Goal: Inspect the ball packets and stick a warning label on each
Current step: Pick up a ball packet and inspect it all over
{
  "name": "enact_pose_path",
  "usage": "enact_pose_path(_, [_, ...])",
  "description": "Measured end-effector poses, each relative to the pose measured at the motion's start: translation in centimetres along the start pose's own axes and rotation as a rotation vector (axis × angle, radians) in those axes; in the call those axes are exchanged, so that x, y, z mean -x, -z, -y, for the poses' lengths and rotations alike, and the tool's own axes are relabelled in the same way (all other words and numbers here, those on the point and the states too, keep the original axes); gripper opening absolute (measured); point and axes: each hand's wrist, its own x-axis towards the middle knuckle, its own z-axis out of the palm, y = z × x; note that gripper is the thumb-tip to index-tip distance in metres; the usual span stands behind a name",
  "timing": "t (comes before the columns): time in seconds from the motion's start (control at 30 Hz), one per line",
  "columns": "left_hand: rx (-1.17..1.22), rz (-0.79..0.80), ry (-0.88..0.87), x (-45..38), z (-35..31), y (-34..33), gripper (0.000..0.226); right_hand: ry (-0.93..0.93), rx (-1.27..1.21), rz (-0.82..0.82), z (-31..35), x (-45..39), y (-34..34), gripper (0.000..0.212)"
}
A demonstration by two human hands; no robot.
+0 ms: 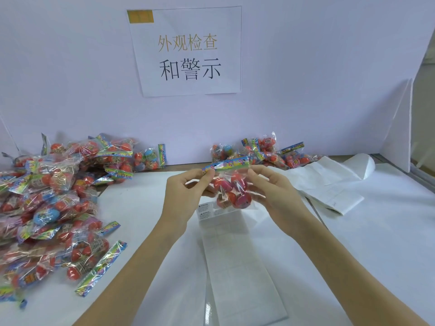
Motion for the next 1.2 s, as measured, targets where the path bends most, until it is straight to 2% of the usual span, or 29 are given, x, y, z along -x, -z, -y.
enact_pose_path(0.1, [0.049, -0.069, 0.0, 0.0, 0.0, 0.2, 0.017, -0.017, 0.114, 0.013, 0.0, 0.0, -0.5, 0.039])
enact_pose_path(0.17, [0.088, -0.083, 0.02, -0.1, -0.2, 0.5, 0.017, -0.014, 0.078, -0.009, 0.1, 0.1, -0.7, 0.048])
enact_pose_path(0.3, [0.078, -0.011, 0.066, 0.0, -0.2, 0.4, 0.021, 0.011, 0.045, -0.107, 0.2, 0.1, -0.7, 0.04])
enact_pose_path(0.43, [-0.05, -0.002, -0.013, 0.0, 0.0, 0.1, 0.014, 0.031, 0.077, -0.133, 0.1, 0.1, -0.5, 0.033])
enact_pose_path(0.63, [0.037, -0.078, -0.019, 0.1, 0.0, 0.1, 0.01, 0.062, 0.031, -0.089, 0.3, 0.2, -0.9, 0.039])
enact_pose_path(0.73, [0.053, -0.123, -0.029, 0.1, 0.2, 0.2, 0.012, -0.02, -0.076, 0.04, 0.8, 0.5, -1.0, 0.036])
enact_pose_path(0.83, [0.043, -0.145, -0.045, 0.0, 0.2, 0.3, 0.014, -0.02, 0.048, 0.11, 0.3, 0.6, -1.0, 0.032])
enact_pose_path(1.0, [0.013, -0.148, -0.065, -0.3, 0.1, 0.6, 0.013, 0.017, 0.096, 0.112, -0.2, 0.7, -1.2, 0.032])
enact_pose_path(1.13, [0.076, -0.126, -0.028, -0.3, 0.1, 0.6, 0.012, 0.025, 0.143, 0.172, -0.1, 0.6, -1.1, 0.033])
enact_pose_path(1.2, [0.093, -0.1, -0.02, -0.2, 0.0, 0.4, 0.014, 0.04, 0.152, 0.152, 0.0, 0.6, -1.1, 0.033])
